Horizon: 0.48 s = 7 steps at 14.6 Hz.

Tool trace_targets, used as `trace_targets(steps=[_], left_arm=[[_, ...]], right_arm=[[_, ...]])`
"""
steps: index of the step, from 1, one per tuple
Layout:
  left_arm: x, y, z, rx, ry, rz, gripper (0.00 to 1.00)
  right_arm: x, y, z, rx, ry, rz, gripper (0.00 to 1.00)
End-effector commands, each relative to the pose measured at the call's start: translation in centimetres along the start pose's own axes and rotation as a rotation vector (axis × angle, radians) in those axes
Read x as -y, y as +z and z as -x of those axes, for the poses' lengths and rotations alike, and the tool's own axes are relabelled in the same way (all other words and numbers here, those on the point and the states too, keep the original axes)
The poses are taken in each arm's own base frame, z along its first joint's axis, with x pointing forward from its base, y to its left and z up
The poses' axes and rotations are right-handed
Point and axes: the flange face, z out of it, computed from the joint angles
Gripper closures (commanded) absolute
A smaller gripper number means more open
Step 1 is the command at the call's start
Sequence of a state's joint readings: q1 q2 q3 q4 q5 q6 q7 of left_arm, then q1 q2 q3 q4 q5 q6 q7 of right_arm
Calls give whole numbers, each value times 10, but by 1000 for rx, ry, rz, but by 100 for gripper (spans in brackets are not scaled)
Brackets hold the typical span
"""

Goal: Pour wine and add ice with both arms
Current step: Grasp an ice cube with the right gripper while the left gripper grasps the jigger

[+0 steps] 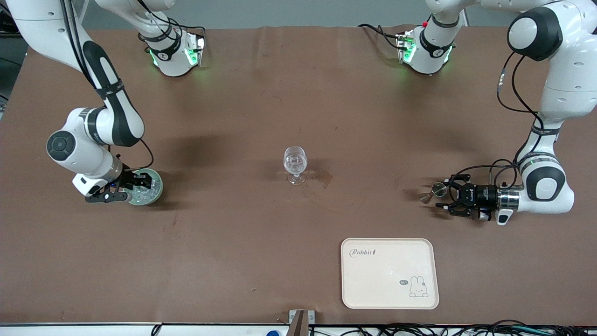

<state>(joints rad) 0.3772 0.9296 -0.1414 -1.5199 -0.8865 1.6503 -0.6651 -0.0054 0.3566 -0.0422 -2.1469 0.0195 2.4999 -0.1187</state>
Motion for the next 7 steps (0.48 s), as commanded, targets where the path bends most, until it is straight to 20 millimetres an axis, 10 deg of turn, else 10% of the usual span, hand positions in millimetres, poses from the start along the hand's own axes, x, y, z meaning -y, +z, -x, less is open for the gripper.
trace_targets(steps=[1, 7], left_arm=[[-5, 7, 5, 25, -9, 2, 26], [-7, 14, 7, 27, -1, -10, 32]], right_arm=[[5, 4, 10, 5, 12, -10, 56], [5, 5, 11, 8, 12, -11, 63]])
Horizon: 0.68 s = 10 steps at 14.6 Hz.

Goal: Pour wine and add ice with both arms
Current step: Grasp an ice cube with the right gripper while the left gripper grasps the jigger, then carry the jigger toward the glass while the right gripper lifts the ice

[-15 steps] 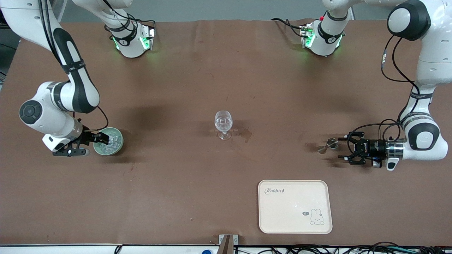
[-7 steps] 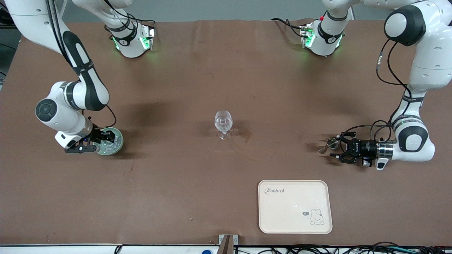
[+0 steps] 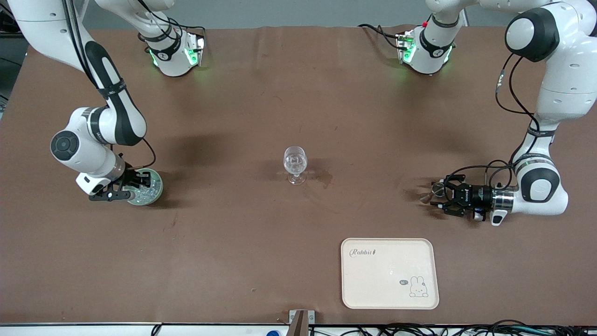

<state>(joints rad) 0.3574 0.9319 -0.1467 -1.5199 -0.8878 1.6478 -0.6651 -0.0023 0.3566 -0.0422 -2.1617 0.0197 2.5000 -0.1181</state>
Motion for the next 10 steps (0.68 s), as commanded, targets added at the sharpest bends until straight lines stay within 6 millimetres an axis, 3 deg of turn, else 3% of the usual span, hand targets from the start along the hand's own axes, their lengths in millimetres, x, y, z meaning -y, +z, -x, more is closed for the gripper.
trace_targets(steps=[1, 5, 10], left_arm=[[-2, 0, 1, 21, -11, 11, 34], [-2, 1, 1, 21, -12, 9, 44], [-3, 6, 0, 24, -13, 2, 51]], right_arm=[[3, -1, 6, -9, 16, -9, 67], [3, -2, 5, -10, 16, -9, 92], [1, -11, 1, -21, 22, -9, 94]])
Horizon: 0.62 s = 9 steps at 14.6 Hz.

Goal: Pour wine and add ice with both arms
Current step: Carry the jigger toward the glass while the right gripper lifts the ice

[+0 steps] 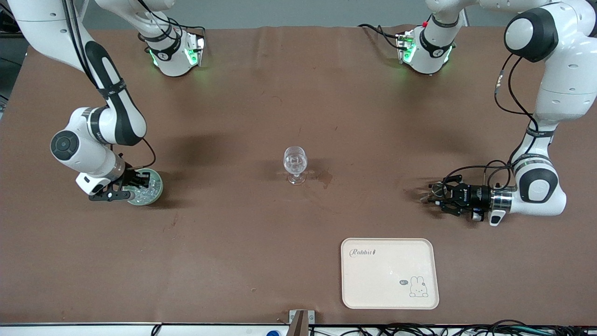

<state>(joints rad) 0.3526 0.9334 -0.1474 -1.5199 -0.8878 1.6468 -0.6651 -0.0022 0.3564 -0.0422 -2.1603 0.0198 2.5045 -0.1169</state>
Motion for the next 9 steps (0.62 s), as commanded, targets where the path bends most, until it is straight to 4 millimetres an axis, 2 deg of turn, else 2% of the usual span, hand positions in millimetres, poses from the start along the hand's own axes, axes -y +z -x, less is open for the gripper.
trace_targets(steps=[1, 5, 6, 8, 9], left_arm=[[-2, 3, -1, 22, -14, 8, 51], [-2, 2, -1, 20, -5, 7, 58], [-3, 3, 0, 20, -3, 6, 63], [-2, 2, -1, 20, -1, 7, 74], [-2, 2, -1, 19, 1, 6, 84]], right_arm=[[0, -15, -1, -22, 22, -9, 94], [-5, -48, -18, -35, 22, -9, 94], [-7, -59, -23, -11, 26, -13, 94], [-9, -95, -34, 26, 26, -20, 95], [-10, -114, -37, 33, 26, -22, 95]])
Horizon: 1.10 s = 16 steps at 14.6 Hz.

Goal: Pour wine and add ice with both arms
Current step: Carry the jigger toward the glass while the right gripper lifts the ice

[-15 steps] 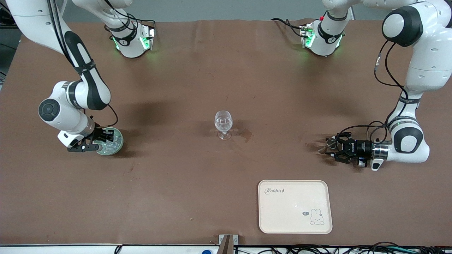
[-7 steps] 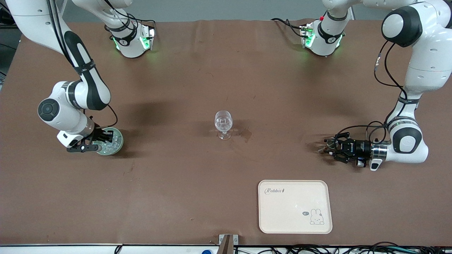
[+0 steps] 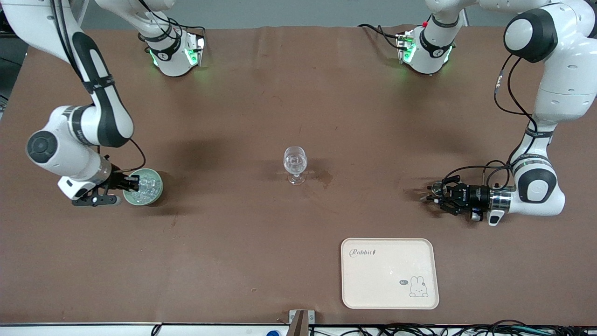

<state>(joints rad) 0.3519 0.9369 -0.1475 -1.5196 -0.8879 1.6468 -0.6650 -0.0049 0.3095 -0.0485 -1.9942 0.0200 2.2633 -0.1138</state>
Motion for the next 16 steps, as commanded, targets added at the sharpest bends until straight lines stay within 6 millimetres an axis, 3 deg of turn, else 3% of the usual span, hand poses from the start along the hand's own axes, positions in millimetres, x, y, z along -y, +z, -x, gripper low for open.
trace_targets(steps=[1, 4, 7, 9, 10, 12, 16], left_arm=[[-3, 1, 1, 17, 2, 8, 87], [-9, 5, 14, 28, 18, 3, 99], [-22, 24, 39, 74, 72, -24, 99], [-37, 38, 75, 86, 114, -37, 99], [-39, 41, 83, 93, 122, -41, 99], [-43, 42, 110, 85, 134, -56, 99], [-48, 77, 152, 102, 87, -88, 99]], right_arm=[[-4, -59, -7, 2, 18, -16, 95], [-15, -121, -5, -38, 32, -17, 95], [-17, -179, 5, -20, 34, -22, 95], [-17, -214, 18, -16, 33, -26, 95], [-16, -230, 28, -24, 32, -27, 95], [-14, -255, 46, -24, 30, -29, 95], [-3, -290, 76, -30, 14, -32, 95]])
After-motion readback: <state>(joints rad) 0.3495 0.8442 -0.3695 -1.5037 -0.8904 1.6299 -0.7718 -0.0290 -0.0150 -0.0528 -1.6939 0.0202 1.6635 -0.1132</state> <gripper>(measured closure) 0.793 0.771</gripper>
